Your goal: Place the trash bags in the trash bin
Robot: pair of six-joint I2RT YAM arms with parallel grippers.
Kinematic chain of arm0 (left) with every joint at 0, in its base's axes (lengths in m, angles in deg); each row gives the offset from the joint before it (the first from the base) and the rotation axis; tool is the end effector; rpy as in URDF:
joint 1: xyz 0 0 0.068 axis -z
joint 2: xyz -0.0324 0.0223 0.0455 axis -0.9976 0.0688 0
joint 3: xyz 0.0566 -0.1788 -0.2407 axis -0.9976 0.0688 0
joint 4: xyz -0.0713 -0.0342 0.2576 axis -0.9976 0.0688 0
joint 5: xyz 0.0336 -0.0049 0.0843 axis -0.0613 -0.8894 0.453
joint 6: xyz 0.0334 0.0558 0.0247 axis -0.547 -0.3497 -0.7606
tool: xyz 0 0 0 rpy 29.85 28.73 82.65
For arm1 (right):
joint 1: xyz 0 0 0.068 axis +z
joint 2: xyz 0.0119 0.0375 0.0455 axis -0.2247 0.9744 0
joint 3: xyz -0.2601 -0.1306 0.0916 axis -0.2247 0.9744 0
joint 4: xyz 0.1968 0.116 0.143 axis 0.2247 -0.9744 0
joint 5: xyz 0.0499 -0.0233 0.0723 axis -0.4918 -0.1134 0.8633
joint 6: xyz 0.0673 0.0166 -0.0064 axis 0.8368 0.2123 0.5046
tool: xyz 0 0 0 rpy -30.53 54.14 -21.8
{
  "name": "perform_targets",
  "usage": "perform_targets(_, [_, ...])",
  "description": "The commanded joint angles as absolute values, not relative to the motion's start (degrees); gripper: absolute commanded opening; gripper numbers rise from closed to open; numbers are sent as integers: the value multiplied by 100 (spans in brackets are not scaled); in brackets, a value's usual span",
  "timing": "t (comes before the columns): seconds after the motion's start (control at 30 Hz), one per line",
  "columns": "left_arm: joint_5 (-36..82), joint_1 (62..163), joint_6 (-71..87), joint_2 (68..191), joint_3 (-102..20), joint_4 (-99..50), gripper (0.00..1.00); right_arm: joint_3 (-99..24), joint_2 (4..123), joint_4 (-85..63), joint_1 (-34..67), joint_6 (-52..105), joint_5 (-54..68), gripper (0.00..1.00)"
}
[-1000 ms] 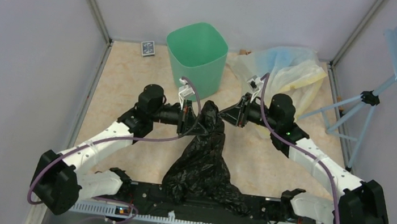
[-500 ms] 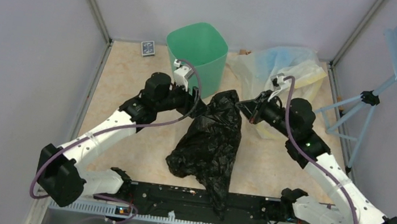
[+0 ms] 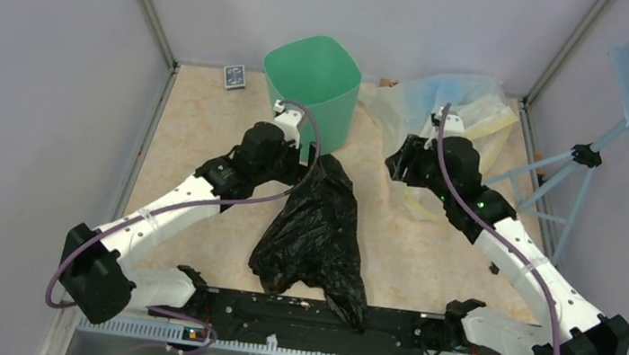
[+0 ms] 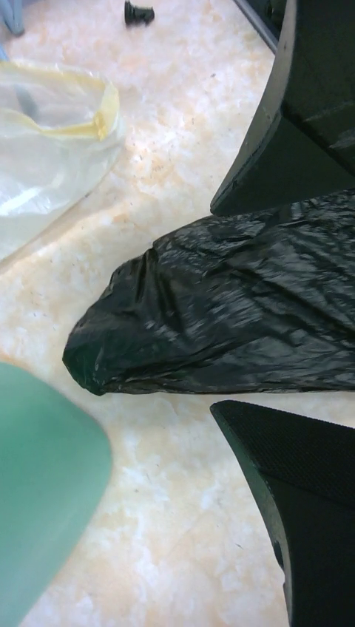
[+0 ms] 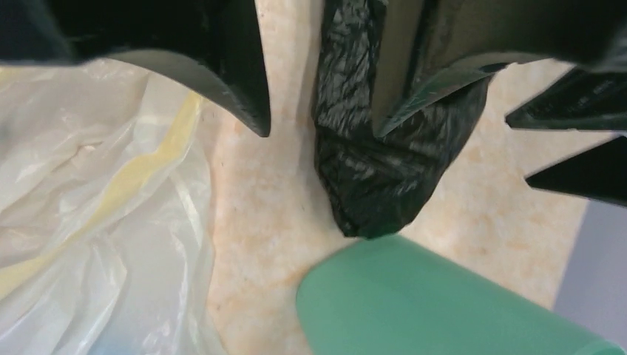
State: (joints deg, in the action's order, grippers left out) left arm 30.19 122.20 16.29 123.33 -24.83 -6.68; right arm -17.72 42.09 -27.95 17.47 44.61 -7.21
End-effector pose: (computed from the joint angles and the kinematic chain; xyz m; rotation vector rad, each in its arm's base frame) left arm 0.2333 -0.1719 0.3293 0.3169 2.1085 -0.6124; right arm 0.2184 0.1213 0.3626 -0.0216 1.9906 0.5309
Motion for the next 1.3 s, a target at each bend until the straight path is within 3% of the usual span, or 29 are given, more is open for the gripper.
perform_targets(0.0, [3750, 12285, 1662, 12118, -2675, -297, 99, -1634, 4325, -2922, 1742, 4433, -69, 57])
perform_targets(0.17, [3580, 12280, 1680, 11867, -2677, 159, 97, -693, 4300, -2496, 1762, 4682, 773, 59])
perform_targets(0.33, [2749, 12283, 1751, 11740, -2519, 772, 80, -267, 4648, -2254, 2061, 4921, 901, 51])
perform_targets(0.4, [2464, 12287, 1797, 11737, -2441, 1091, 78, -140, 4793, -2089, 2242, 5034, 903, 50])
perform_targets(0.6, [2365, 12281, 2572, 11523, -1770, 1085, 81, 120, 5439, -1383, 2642, 5407, 983, 47])
perform_targets(0.97, [3756, 12236, 3408, 10849, -1334, 1623, 83, 344, 6312, -764, 2734, 5865, 848, 42])
perform_targets(1.0, [3812, 12232, 3444, 10776, -1326, 1655, 83, 370, 6323, -702, 2735, 5938, 917, 38])
perform_targets(1.07, [3886, 12234, 3491, 10623, -1298, 1661, 83, 409, 6293, -511, 2727, 6126, 1085, 14])
perform_targets(1.13, [3888, 12235, 3530, 10479, -1265, 1574, 83, 397, 6185, -425, 2728, 6339, 1083, 0])
perform_targets(1.27, [3228, 12241, 3201, 10278, -1054, 996, 82, 69, 5744, -1093, 2620, 6473, 263, 0])
